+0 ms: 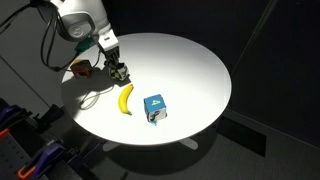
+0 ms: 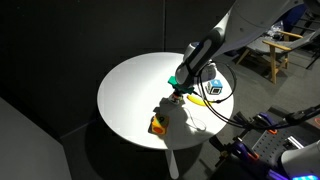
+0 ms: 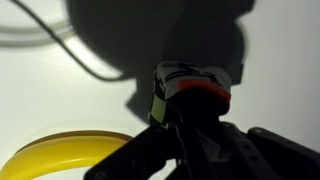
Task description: Move the black cube towards the edge of the table
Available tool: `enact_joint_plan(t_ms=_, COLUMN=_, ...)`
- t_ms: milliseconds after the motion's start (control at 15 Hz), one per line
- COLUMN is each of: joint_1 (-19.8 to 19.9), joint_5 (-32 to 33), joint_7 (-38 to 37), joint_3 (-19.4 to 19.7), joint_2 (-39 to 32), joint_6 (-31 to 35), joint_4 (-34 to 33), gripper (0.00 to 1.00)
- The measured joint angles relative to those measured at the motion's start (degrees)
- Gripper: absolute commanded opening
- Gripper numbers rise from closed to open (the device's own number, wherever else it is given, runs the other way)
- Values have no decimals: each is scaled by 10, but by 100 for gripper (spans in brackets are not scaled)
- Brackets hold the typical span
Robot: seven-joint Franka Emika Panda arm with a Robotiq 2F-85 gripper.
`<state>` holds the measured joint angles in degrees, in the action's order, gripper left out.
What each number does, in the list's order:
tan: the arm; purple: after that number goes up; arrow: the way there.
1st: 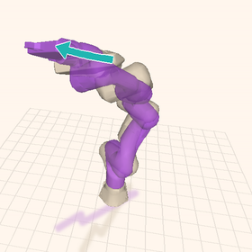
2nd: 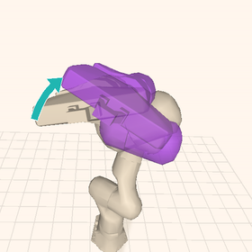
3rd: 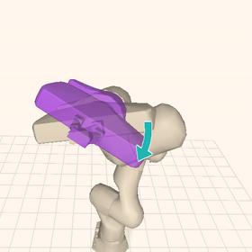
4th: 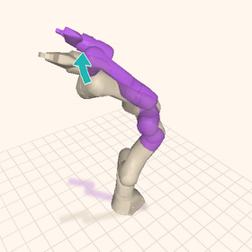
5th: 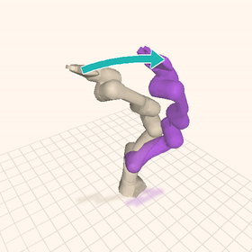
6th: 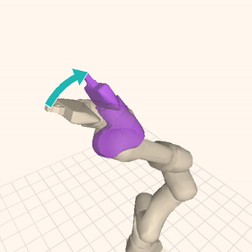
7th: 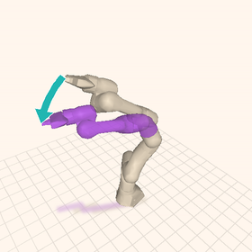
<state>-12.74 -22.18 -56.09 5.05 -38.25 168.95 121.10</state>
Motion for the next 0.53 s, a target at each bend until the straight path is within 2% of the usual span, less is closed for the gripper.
enact_joint_plan(t_ms=200, joint_1=5, joint_5=0, joint_7=-7, joint_3=-1, joint_2=24, joint_6=0, joint_4=29, gripper=5)
enact_joint_plan(t_ms=400, joint_1=11, joint_5=0, joint_7=-10, joint_3=0, joint_2=51, joint_6=0, joint_4=66, gripper=12)
enact_joint_plan(t_ms=533, joint_1=15, joint_5=0, joint_7=-10, joint_3=0, joint_2=69, joint_6=0, joint_4=93, gripper=12)
